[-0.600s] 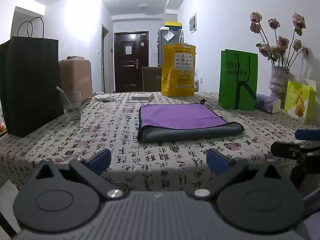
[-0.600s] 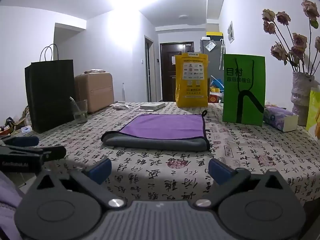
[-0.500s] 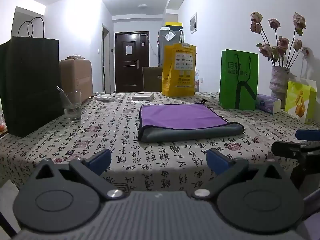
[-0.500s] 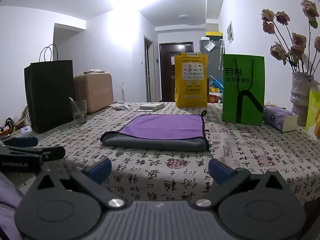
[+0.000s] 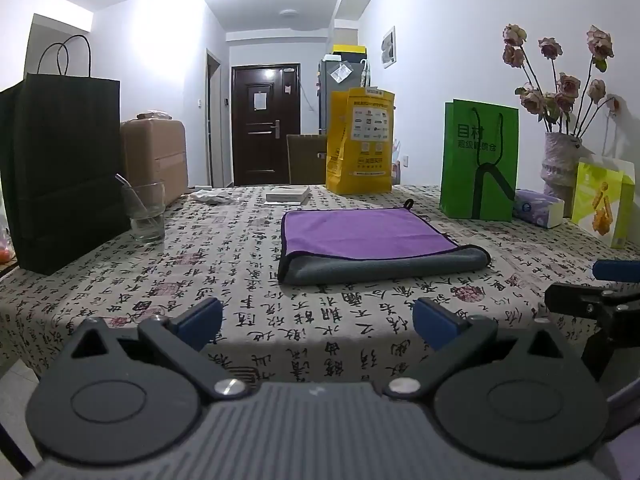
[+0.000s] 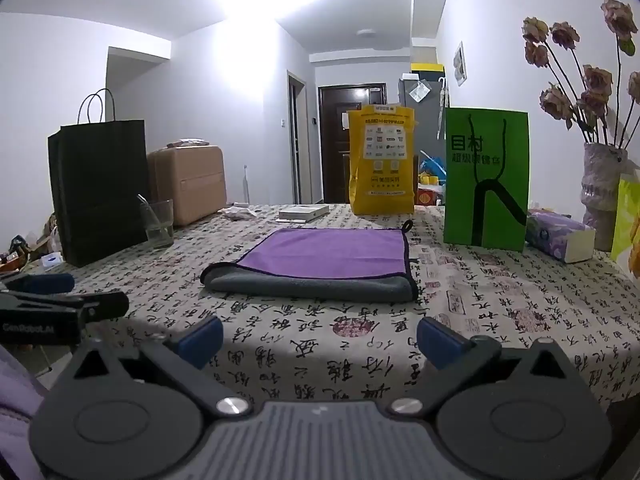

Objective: Fold towel

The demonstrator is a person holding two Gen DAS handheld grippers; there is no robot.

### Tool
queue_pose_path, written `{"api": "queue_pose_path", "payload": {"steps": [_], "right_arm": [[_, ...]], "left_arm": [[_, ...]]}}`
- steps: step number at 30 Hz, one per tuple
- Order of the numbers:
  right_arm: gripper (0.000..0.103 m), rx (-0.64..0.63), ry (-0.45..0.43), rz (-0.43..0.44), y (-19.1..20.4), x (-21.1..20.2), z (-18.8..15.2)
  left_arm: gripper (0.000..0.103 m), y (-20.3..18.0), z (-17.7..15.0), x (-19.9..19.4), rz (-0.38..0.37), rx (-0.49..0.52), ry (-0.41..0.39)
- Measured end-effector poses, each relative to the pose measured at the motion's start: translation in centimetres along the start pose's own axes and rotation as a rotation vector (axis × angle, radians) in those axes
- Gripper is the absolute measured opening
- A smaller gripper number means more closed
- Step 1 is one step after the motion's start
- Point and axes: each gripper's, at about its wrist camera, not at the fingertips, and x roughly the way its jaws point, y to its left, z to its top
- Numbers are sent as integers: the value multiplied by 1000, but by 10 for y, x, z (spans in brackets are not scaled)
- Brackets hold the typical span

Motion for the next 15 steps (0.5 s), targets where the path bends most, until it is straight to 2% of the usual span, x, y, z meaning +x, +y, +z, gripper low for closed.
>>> {"api": "queue_pose_path", "payload": {"steps": [15], "right_arm": [[103,10,4,-1,-2,-1,-1]], "left_arm": [[103,1,-1,1,1,0,0]]}}
